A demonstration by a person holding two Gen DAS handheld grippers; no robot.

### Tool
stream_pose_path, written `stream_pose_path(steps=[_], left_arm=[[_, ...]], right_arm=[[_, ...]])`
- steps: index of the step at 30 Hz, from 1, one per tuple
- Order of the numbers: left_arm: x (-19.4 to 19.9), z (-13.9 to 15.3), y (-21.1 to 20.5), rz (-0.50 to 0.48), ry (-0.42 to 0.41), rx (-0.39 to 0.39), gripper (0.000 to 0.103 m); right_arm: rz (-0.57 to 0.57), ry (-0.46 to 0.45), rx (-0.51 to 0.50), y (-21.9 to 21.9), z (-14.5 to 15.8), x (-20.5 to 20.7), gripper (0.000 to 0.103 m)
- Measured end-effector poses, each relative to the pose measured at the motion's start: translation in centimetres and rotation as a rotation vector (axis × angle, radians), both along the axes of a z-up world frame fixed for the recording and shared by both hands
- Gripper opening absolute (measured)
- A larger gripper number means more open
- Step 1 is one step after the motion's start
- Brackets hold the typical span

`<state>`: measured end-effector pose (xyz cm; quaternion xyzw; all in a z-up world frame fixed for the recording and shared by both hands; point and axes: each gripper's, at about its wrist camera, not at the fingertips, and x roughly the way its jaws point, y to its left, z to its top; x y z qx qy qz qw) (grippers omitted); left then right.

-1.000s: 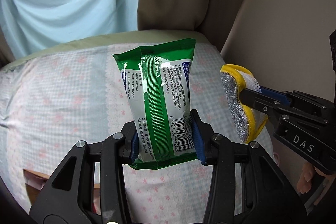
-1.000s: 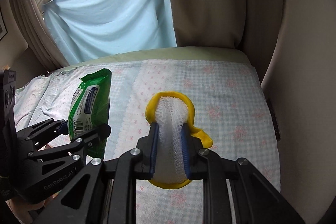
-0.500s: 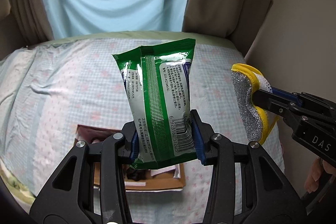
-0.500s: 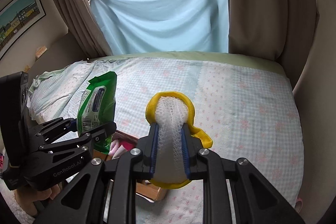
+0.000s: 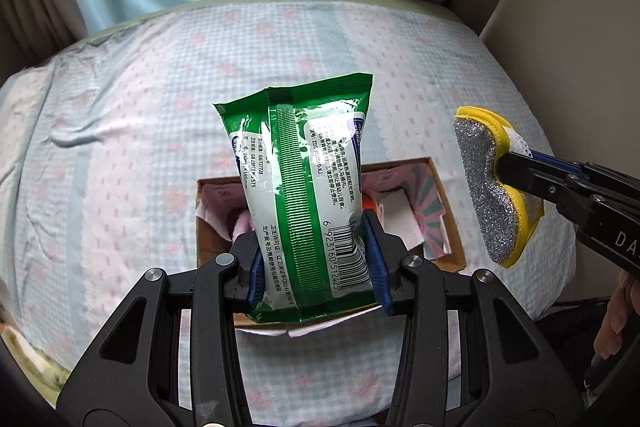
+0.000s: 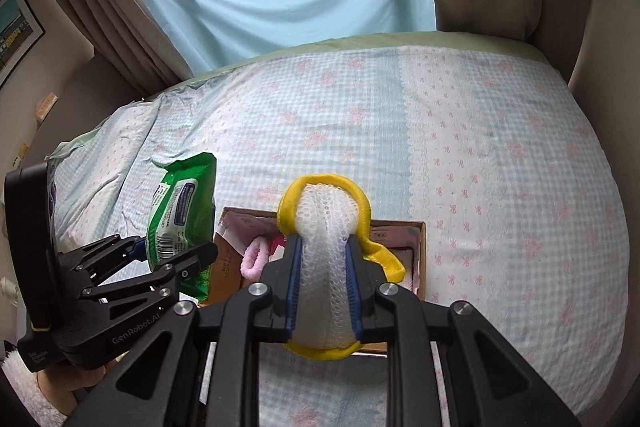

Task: Organize soft objects
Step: 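Lift and carry the wipes pack and mesh pad over the box with both tools, then open both tools to drop the wipes pack and mesh pad into the box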

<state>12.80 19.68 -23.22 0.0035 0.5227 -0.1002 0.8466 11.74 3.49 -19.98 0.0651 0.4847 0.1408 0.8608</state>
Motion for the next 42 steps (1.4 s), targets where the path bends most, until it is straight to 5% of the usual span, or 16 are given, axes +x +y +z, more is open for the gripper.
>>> stream_pose_path(steps=[13, 20, 22, 23, 24, 27, 31, 42], left_arm=[[2.2, -11.1, -0.8, -0.161, 0.183, 0.010, 0.038], [3.1, -13.4, -1.9, -0.225, 0.204, 0.026, 0.039], [3.5, -13.7, -1.9, -0.226, 0.209, 0.037, 0.052], [3.6, -13.8, -1.9, -0.226, 0.212, 0.041, 0.085], [3.6, -13.9, -1.9, -0.229, 0.211, 0.040, 0.101], [3.3, -13.9, -1.6, -0.238, 0.199, 0.030, 0.103], [3.0, -14.4, -1.3, -0.223, 0.214, 0.056, 0.103], [1.8, -12.0, -0.9, -0.125, 0.193, 0.054, 0.103]], right_arm=[[-0.124, 0.212, -0.033, 2.3, -10.7, 2.2, 0.019], [-0.184, 0.266, -0.032, 1.2, -13.7, 3.4, 0.021], [-0.195, 0.279, -0.040, 1.1, -14.3, 3.8, 0.034], [-0.202, 0.282, -0.042, 1.0, -14.5, 3.9, 0.042], [-0.207, 0.280, -0.041, 0.9, -14.7, 4.0, 0.057], [-0.208, 0.277, -0.039, 0.7, -15.1, 4.4, 0.083], [-0.218, 0.287, -0.054, 0.3, -15.4, 4.3, 0.096], [-0.172, 0.287, -0.041, 0.0, -14.8, 3.3, 0.096]])
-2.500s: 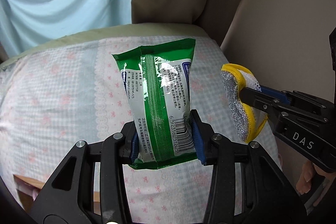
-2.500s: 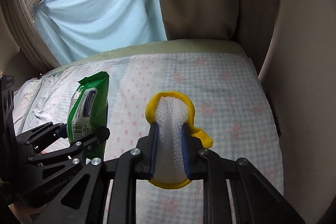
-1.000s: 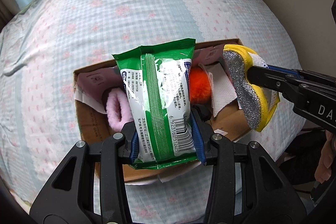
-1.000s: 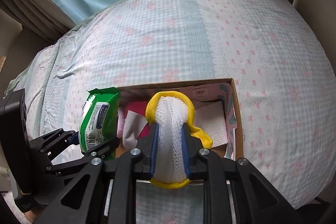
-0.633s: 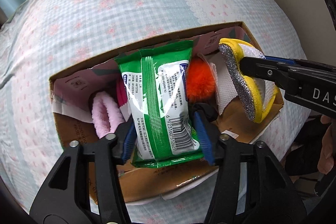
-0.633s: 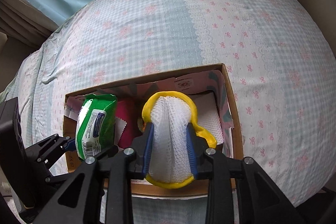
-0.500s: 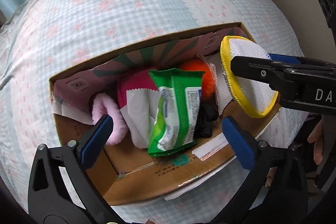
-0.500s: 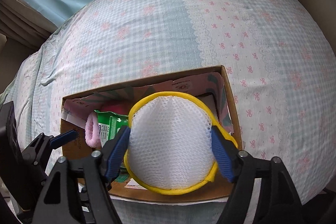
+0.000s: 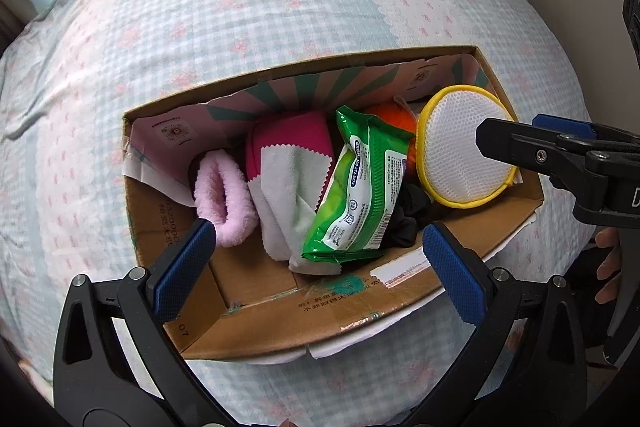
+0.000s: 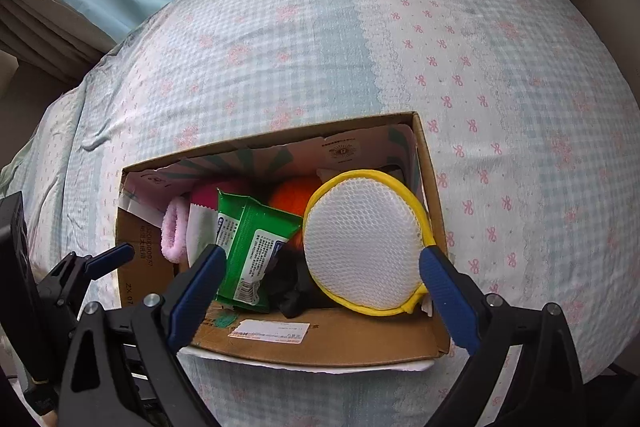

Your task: Organize soft objects

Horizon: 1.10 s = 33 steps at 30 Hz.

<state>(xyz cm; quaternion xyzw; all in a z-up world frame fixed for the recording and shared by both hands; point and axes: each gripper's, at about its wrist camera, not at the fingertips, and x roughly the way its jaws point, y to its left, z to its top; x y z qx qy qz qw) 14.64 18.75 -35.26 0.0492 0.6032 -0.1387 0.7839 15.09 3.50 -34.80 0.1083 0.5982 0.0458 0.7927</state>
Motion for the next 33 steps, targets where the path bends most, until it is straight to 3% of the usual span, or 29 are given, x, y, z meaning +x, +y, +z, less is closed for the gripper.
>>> stream_pose_path(steps=[8, 17, 24, 28, 33], left_arm=[[-1.9, 6.6, -0.2, 0.123, -0.083, -0.017, 0.103], [-5.9, 20.7, -1.8, 0.293, -0.318, -0.093, 0.103], [-9.3, 30.4, -4.6, 0.306, -0.538, -0.098, 0.103], [-11.3, 33.4, -6.1, 0.298, -0.632, -0.095, 0.103], [-13.3, 34.8, -7.4, 0.291, -0.703, -0.075, 0.103]], right_arm=[[0.085, -0.058, 0.035, -0.6, 4.9, -1.2, 0.096], [0.139, -0.242, -0.020, -4.0, 17.4, -5.0, 0.096], [0.105, -0.449, -0.105, -7.7, 26.9, -9.1, 0.096], [0.059, -0.531, -0.131, -9.3, 30.3, -11.3, 0.096], [0.037, -0.600, -0.178, -10.3, 32.1, -13.1, 0.096]])
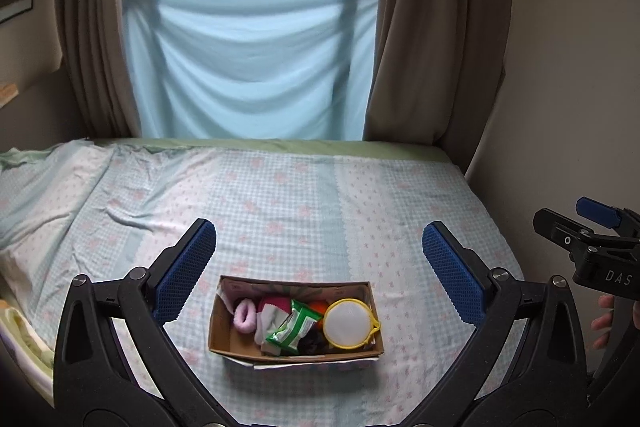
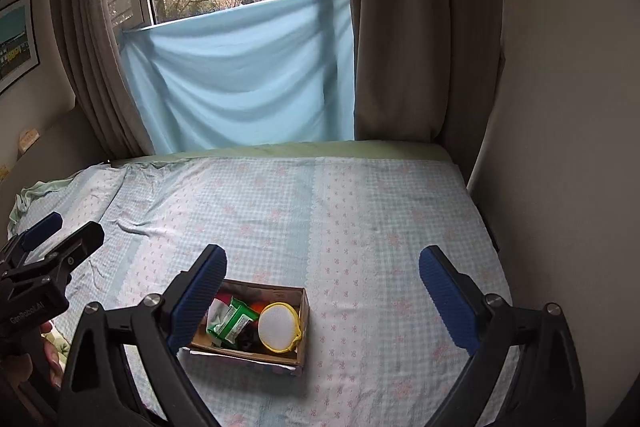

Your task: Organize soft objects

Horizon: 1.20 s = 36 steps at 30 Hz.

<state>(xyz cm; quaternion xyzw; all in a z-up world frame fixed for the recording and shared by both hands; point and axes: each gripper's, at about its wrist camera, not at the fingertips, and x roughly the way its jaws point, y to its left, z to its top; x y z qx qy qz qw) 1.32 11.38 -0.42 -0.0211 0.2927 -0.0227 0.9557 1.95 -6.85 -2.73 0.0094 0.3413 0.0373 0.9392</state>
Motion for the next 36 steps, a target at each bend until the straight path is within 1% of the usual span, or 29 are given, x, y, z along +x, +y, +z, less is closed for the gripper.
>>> stream_pose_path(steps=[3, 6, 8, 13, 36], left_arm=[[-0.7, -0.2, -0.5, -0.003, -0.016, 0.016, 0.103], [-1.0, -0.5, -0.6, 0.001, -0.018, 0.006, 0.103], [-1.0, -0.5, -0.8, -0.001, -0.018, 0.010, 0.103], [-1.4, -0.4, -1.1, -0.002, -0.041, 0.024, 0.103], [-0.7, -0.3, -1.1, -0.002, -0.037, 0.031, 0.103]], right_arm=[[-0.006, -0.031, -0.017, -0.2, 0.3, -0.9, 0.096], [-0.021, -0.053, -0.052, -0.2, 0.3, -1.4, 0.096], [-0.030, -0.063, -0.051, -0.4, 0.4, -1.5, 0.096], [-0.042, -0.070, -0.044, -0.7, 0.5, -1.5, 0.096], [-0.054, -0.074, -0.044, -0.7, 0.7, -1.3, 0.096]])
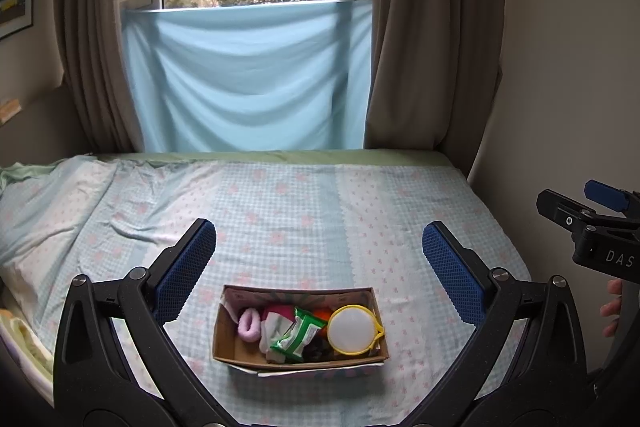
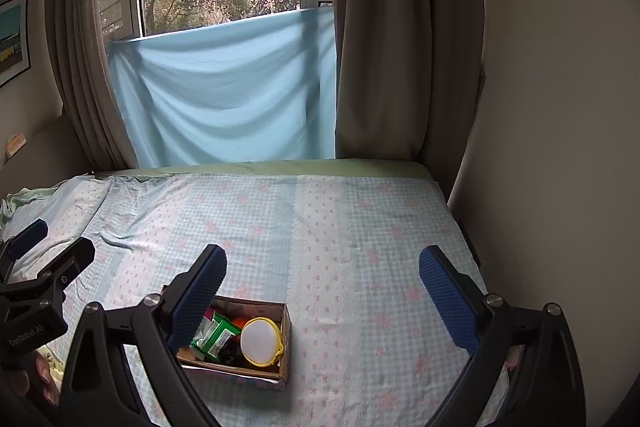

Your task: Organize soft objects

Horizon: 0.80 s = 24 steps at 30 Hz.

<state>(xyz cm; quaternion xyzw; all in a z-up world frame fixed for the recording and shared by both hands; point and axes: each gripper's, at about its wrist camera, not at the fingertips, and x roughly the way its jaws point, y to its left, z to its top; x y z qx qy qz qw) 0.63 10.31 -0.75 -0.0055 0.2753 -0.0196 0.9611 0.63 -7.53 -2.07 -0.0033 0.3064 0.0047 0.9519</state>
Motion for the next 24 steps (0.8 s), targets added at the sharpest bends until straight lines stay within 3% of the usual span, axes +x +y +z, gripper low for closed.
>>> stream_pose_path(steps=[24], left_arm=[[-0.11, -0.10, 0.03, 0.008, -0.005, 0.006, 0.103]], right_arm=[[-0.010, 0.000, -0.001, 0.14, 0.04, 0.34, 0.096]])
